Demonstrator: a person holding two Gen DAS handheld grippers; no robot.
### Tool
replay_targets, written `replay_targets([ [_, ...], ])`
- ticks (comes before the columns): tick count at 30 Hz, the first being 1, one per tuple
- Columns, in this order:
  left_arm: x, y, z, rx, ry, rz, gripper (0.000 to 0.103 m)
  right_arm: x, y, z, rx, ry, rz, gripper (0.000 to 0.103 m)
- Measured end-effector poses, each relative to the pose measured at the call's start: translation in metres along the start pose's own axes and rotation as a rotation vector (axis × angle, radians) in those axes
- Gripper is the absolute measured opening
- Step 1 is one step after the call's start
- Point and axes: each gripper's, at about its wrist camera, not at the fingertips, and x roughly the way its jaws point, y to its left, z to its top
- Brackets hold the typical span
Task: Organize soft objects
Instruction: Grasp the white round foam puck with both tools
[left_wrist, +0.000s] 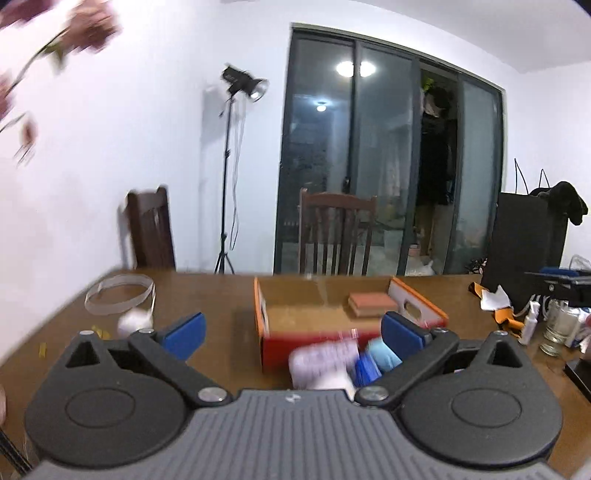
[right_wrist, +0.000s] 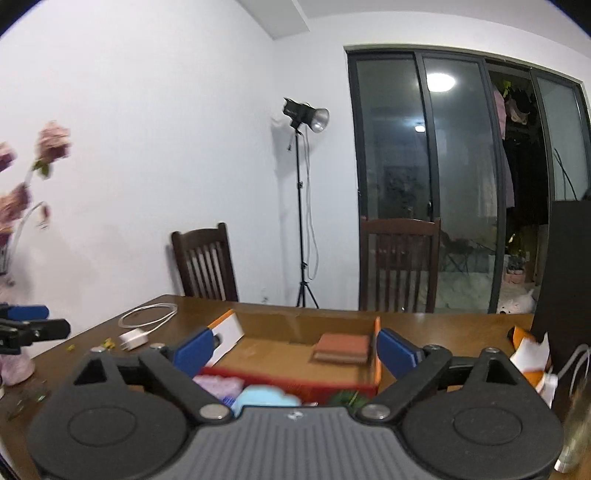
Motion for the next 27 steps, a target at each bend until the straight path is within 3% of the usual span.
replay_targets([
  [7, -0.061, -0.018, -0.077, -0.015, 0.028, -0.012, 0.103, -0.064, 0.029, -0.088, 0.003, 0.003, 0.031, 0.102],
  [10, -0.066, -0.024, -0.093, -0.017, 0.077, -0.047, 0.103, -0.079, 0.036, -0.123, -0.004, 0.063, 0.087, 0.102],
  [14, -0.059, -0.035, -0.101, 0.015, 0.098, -0.067, 0.103, -0.079, 0.043, -0.144, -0.013, 0.134, 0.079, 0.098],
  [18, -0.039, -0.046, -0.103, 0.030, 0.133, -0.120, 0.103, -0.064, 0.035, -0.143, 0.023, 0.160, 0.071, 0.081],
  [22, -0.007, -0.055, -0.104, -0.039, 0.191, -0.224, 0.100, -0.043, 0.008, -0.142, 0.142, 0.190, 0.078, 0.064],
  [24, 0.010, -0.064, -0.104, -0.054, 0.215, -0.265, 0.083, -0.026, -0.002, -0.141, 0.177, 0.215, 0.079, 0.051],
  [27, 0.039, -0.080, -0.101, -0.070, 0.259, -0.330, 0.067, -0.003, -0.013, -0.140, 0.212, 0.245, 0.090, 0.041],
])
